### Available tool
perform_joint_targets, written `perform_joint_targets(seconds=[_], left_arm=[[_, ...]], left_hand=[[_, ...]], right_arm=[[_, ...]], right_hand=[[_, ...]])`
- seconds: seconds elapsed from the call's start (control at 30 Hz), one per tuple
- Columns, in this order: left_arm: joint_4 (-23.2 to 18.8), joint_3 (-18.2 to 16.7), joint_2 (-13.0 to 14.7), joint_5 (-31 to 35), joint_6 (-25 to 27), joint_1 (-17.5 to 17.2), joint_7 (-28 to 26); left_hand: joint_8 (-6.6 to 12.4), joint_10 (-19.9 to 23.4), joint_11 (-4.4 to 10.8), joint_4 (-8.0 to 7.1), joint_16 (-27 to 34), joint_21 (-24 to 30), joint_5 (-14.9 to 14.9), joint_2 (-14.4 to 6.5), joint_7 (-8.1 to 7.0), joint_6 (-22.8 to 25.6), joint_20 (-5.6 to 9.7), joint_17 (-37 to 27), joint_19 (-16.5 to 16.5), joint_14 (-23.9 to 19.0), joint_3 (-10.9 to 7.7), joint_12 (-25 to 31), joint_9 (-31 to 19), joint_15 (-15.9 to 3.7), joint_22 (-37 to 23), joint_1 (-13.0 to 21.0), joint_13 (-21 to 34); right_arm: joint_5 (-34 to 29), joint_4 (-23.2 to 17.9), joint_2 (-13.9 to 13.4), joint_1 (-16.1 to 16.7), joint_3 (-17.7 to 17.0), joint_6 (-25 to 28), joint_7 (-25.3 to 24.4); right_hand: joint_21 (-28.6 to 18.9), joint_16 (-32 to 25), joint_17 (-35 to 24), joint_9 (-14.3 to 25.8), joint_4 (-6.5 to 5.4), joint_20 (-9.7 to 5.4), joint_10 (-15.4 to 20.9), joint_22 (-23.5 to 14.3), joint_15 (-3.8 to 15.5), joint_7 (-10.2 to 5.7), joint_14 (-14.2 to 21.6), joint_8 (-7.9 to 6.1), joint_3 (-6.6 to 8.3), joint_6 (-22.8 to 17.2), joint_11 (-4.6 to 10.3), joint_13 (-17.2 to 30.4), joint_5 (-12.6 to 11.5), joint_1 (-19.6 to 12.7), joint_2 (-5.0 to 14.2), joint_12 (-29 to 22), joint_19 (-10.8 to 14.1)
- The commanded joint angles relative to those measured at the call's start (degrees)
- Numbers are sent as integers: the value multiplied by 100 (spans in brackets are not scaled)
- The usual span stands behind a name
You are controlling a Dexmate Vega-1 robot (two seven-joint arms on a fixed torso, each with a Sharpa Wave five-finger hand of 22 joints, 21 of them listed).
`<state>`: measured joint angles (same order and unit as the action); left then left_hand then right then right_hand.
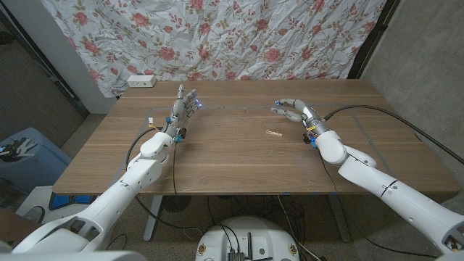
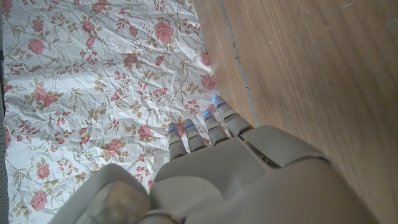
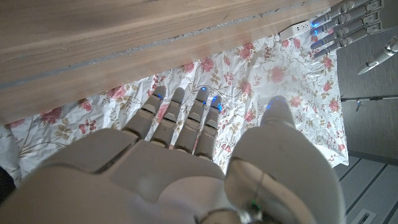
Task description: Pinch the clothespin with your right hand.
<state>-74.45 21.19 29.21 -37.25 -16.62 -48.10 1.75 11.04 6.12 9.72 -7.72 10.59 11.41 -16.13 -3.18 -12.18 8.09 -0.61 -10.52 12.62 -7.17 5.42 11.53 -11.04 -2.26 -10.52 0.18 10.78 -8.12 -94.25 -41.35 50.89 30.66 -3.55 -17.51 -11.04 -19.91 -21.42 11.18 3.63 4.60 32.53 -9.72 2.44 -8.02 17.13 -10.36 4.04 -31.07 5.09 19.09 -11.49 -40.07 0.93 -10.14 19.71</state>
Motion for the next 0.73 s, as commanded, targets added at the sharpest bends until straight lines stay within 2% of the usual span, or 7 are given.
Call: perform_joint_targets(seconds=[0.03,0.17,0.37,0.53,0.73], left_arm=[[4,0,0,0,-2,1,2],[1,0,1,-1,0,0,1],[0,-1,2,0,0,-1,1],[1,0,2,0,-1,-1,1],[2,0,1,0,-2,-1,1]], left_hand=[[35,12,37,-32,29,42,-46,-32,-50,1,5,-21,38,-51,-5,33,-28,-40,-14,5,12],[35,4,40,-32,29,43,-46,-32,-50,1,7,-21,40,-49,-5,30,-28,-39,-14,4,12],[35,10,43,-32,29,43,-46,-32,-50,1,8,-21,40,-51,-5,32,-28,-41,-14,5,12],[35,11,37,-32,29,41,-46,-32,-50,1,5,-21,33,-51,-5,33,-28,-36,-14,4,12],[35,23,48,-32,29,40,-46,-33,-50,0,8,-21,33,-51,-5,38,-28,-36,-14,4,12]], right_arm=[[653,546,207,-153,-129,-473,260],[907,823,335,-262,-142,-652,379],[1158,1138,516,-364,-158,-768,393],[1494,1256,663,-352,-229,-742,397],[1659,1300,714,-348,-248,-678,369]], right_hand=[[-20,160,74,-11,-60,-99,-373,-25,-25,83,-225,33,-34,305,-128,-100,36,210,11,16,21],[-24,270,132,-27,-96,-210,-650,-25,-55,107,-372,42,-46,548,-176,-190,41,343,71,20,37],[-30,361,169,-37,-137,-241,-897,-22,-118,137,-512,30,-60,676,-267,-262,43,466,125,31,66],[-34,415,199,-46,-170,-313,-1087,-19,-134,197,-578,31,-65,795,-301,-327,42,566,182,33,96],[-24,428,207,-50,-209,-344,-1102,-17,-143,252,-588,28,-57,852,-315,-363,40,638,254,4,85]])
